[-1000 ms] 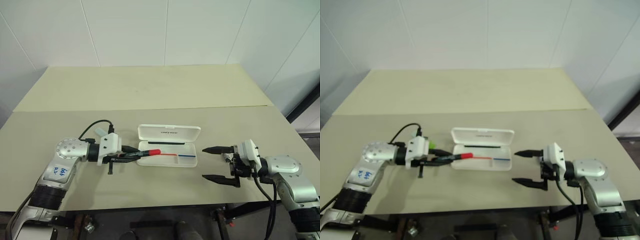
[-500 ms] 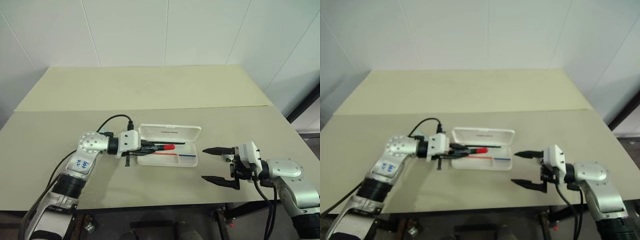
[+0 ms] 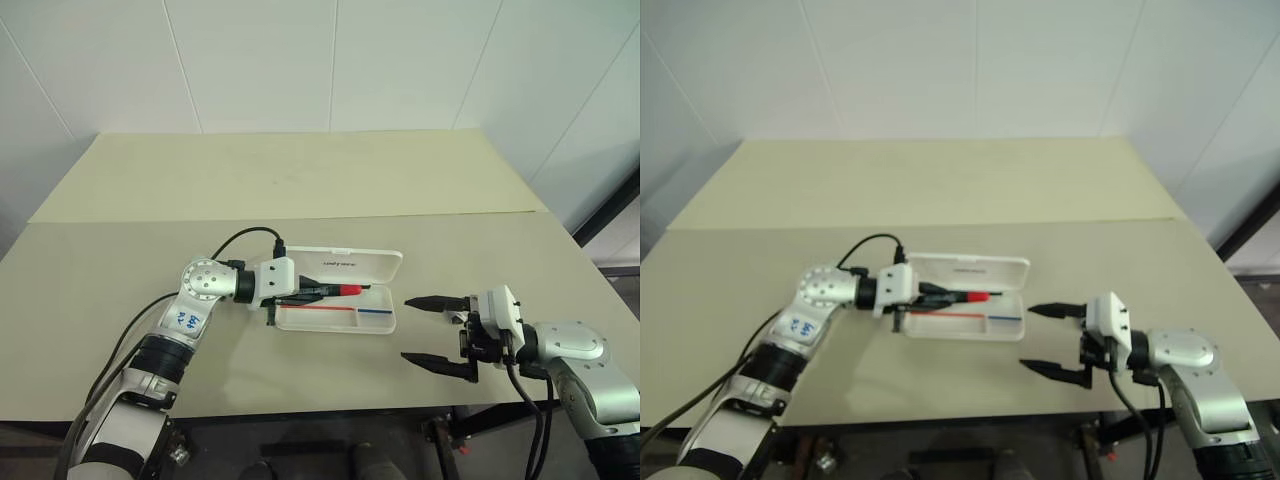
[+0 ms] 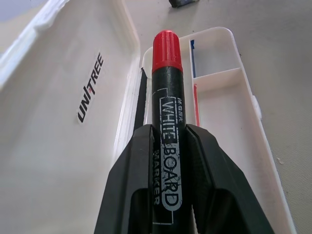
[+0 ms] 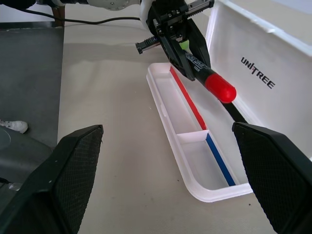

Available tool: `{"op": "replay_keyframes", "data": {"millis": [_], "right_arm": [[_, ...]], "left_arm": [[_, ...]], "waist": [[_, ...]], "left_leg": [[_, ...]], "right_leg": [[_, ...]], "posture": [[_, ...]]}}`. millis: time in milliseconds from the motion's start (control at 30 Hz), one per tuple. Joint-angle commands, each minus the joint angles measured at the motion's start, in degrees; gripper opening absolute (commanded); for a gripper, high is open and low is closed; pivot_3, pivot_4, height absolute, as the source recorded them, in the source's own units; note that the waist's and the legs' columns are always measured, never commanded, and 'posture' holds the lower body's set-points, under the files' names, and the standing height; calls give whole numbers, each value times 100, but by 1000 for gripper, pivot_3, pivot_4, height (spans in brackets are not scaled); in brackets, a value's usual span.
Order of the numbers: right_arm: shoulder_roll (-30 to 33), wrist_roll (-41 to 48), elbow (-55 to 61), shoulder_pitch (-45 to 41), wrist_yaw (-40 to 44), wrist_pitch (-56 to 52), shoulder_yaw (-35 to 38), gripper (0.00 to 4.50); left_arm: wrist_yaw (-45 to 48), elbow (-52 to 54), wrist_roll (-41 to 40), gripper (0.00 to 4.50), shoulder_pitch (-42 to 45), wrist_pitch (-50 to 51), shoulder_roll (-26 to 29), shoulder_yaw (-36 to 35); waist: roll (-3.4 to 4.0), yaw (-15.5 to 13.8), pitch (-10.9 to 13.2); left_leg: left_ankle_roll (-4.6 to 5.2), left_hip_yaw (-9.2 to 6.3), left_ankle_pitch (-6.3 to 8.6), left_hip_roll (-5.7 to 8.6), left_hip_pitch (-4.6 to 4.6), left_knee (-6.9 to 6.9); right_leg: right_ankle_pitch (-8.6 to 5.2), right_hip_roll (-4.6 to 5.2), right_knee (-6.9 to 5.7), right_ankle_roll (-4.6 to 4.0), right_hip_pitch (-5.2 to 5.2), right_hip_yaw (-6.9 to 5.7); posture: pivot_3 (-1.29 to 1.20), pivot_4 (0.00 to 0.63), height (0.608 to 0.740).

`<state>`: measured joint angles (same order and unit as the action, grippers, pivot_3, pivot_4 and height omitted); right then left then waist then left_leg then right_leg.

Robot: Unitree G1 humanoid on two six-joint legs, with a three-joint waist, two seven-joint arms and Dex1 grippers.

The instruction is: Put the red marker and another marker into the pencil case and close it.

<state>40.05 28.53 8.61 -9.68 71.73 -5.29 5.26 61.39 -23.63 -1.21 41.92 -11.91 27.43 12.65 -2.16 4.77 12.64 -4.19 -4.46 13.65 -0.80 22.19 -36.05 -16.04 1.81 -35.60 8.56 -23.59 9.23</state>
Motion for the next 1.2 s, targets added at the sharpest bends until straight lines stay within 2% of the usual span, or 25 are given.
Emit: {"op": "replay_keyframes", "data": {"millis": [33, 433, 833, 1200], "right_arm": [[80, 149, 259, 56, -64, -24, 188, 4500], [148, 229, 343, 79, -128, -85, 241, 4500], [57, 224, 206, -84, -162, -45, 162, 4500], [-62, 766, 86, -297, -206, -350, 309, 4500]], "left_arm": [[-22, -74, 31, 603, 181, -1, -87, 28], [72, -289, 207, 603, 386, 175, -142, 174], [68, -229, -20, 4485, 513, 323, -261, 22], [555, 165, -519, 4485, 355, 376, -212, -89]], "waist": [[0, -2, 0], [-1, 3, 1], [-2, -2, 1], [-2, -3, 1]], "left_leg": [[0, 0, 0, 0, 0, 0], [0, 0, 0, 0, 0, 1], [0, 0, 0, 0, 2, 2], [0, -1, 1, -1, 3, 4]], "right_leg": [[0, 0, 0, 0, 0, 0], [0, -1, 2, 1, 0, 1], [0, -1, 5, 1, 0, 2], [0, -1, 5, 2, 0, 1]], "posture": [[0, 150, 740], [0, 150, 740], [0, 150, 740], [0, 150, 740]]}}
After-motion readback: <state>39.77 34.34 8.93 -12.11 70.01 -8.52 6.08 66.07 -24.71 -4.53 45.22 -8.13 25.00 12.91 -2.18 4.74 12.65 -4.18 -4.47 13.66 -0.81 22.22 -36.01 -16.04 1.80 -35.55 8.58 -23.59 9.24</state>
